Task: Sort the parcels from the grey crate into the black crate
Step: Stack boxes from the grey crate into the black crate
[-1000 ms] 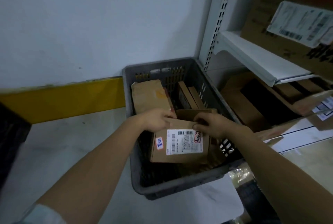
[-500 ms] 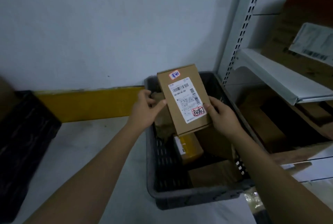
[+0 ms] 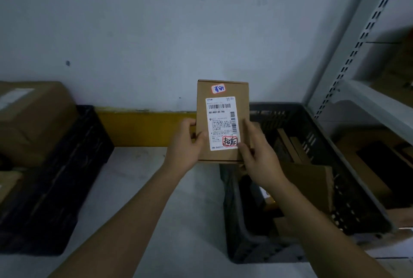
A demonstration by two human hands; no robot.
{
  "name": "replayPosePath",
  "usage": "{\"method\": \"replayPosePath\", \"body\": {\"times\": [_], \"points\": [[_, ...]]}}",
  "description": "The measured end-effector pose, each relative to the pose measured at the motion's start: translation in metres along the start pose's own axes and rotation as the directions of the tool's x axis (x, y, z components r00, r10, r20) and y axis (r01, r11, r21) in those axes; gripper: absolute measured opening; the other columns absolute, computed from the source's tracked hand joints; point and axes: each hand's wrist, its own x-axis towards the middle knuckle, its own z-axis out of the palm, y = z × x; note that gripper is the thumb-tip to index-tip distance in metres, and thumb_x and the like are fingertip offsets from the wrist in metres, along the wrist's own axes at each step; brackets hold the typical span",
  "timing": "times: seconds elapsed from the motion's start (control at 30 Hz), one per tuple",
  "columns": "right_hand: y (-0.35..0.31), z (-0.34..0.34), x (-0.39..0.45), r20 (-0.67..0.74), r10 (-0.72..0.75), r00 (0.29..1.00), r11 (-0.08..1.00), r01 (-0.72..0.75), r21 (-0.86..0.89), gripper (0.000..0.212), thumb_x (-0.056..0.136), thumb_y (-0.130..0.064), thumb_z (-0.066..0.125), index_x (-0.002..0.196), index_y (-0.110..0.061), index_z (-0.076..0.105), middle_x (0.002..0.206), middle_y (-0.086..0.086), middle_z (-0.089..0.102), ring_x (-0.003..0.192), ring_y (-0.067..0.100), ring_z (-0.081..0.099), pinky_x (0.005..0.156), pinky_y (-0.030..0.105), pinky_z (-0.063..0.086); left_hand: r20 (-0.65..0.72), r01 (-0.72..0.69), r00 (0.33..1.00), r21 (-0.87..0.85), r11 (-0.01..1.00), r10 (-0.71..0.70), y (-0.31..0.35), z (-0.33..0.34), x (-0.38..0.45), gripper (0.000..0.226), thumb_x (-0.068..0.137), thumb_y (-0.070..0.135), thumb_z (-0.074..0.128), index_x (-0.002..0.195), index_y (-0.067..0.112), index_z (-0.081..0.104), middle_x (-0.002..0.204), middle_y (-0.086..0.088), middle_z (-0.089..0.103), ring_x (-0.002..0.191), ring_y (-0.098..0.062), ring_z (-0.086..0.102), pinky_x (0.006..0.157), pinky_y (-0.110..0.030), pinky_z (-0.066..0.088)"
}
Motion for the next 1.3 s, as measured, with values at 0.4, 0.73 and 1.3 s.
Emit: {"method": "replayPosePath", "body": {"times": [0.4, 0.73, 1.3], "points": [[-0.12, 0.129, -0.02, 0.046, -0.102, 0.994, 0.993, 0.105, -0.059, 0.078, 0.107, -0.046, 0.06, 0.172, -0.034, 0.018, 0.177, -0.014, 0.024, 0.148, 0.012, 0.048, 0.111, 0.044, 0.057, -0.012, -0.116, 0.992, 0.232, 0.966, 0.122, -0.064, -0.166, -0.042, 0.076, 0.099, 0.028, 0.073, 0.163, 0.035, 0.031, 0.157, 0.008, 0.047, 0.138, -0.012, 0.053, 0.105, -0.042, 0.057], [-0.197, 0.213, -0.002, 0.201, -0.231, 0.952, 0.968, 0.246, -0.051, 0.082, 0.103, -0.057, 0.062, 0.171, -0.035, 0.022, 0.177, -0.007, 0.025, 0.145, 0.017, 0.049, 0.103, 0.04, 0.061, -0.257, 0.108, 0.966, 0.311, 0.944, -0.027, -0.101, -0.265, -0.076, 0.066, 0.103, 0.031, 0.068, 0.161, 0.023, 0.038, 0.162, 0.004, 0.042, 0.141, -0.01, 0.047, 0.095, -0.013, 0.036], [-0.317, 0.356, -0.012, 0.399, -0.516, 0.758, 0.857, 0.464, 0.226, 0.077, 0.101, -0.057, 0.066, 0.165, -0.022, 0.039, 0.163, -0.001, 0.042, 0.14, 0.016, 0.05, 0.108, 0.024, 0.045, -0.482, 0.422, 0.84, 0.29, 0.859, -0.25, -0.15, -0.436, -0.129, 0.062, 0.098, 0.036, 0.07, 0.156, 0.026, 0.048, 0.151, 0.006, 0.058, 0.133, -0.015, 0.057, 0.114, -0.046, 0.048]]}}
